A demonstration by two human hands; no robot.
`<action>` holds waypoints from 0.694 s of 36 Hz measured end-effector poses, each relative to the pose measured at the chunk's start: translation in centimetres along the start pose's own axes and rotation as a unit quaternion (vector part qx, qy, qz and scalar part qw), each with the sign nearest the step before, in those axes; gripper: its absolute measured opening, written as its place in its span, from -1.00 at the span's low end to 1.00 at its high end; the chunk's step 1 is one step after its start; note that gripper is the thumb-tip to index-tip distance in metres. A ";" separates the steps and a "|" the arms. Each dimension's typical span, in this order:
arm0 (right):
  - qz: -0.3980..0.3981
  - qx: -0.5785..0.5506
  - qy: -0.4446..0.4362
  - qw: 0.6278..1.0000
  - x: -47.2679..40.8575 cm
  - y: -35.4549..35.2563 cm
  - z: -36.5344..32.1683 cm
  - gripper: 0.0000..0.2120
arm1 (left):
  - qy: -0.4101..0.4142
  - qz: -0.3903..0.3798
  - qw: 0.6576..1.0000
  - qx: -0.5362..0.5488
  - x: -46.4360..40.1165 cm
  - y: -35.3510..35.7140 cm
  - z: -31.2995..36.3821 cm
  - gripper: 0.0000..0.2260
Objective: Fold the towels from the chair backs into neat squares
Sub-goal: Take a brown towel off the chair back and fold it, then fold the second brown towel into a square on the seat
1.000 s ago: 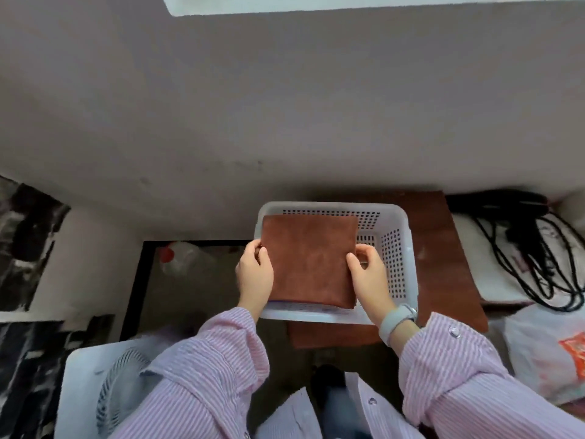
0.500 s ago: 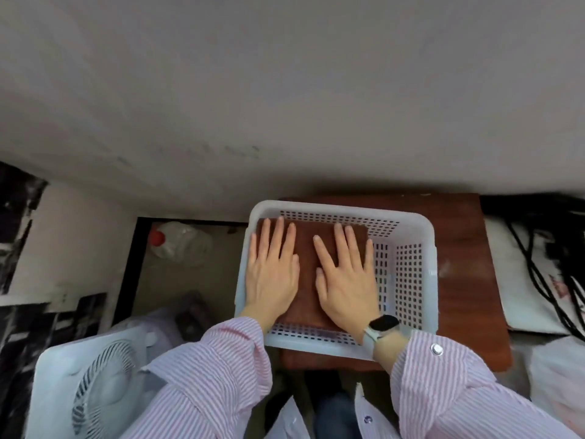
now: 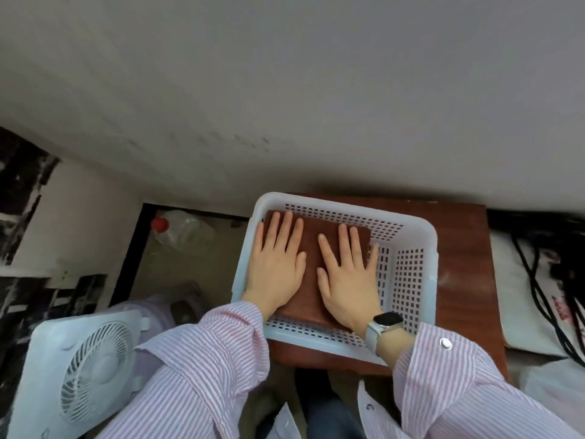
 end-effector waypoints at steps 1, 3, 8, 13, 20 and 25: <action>-0.001 -0.003 -0.004 1.000 -0.2 -0.9 -0.1 -0.49 | 0.007 -0.005 1.000 0.010 -0.1 -0.8 -0.2 -0.47; 0.014 -0.016 -0.007 1.000 -0.4 -3.2 -0.5 -0.53 | 0.007 0.003 0.999 0.046 0.1 -2.5 -0.7 -0.45; 0.066 -0.154 -0.013 0.986 -0.2 -8.5 -3.2 -0.61 | -0.110 0.061 0.987 0.099 3.4 -7.8 -2.7 -0.54; 0.019 -0.246 -0.075 0.966 2.6 -11.6 -9.7 -0.69 | -0.236 0.102 0.953 0.162 10.8 -13.1 -6.8 -0.60; -0.066 -0.261 -0.210 0.940 12.9 -14.1 -22.5 -0.68 | -0.398 0.191 0.883 0.161 29.5 -19.3 -12.4 -0.68; -0.117 -0.271 -0.306 0.905 25.3 -13.7 -30.9 -0.75 | -0.500 0.251 0.814 0.155 47.7 -20.9 -12.7 -0.66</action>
Point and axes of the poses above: each hand's wrist, its own x-axis away from the middle knuckle, its own y-axis out of the palm, z = x × y, the point moved 2 cm from there along -x, towards the middle knuckle, and after that the axes turned 15 degrees about z, right-handed, at the moved point
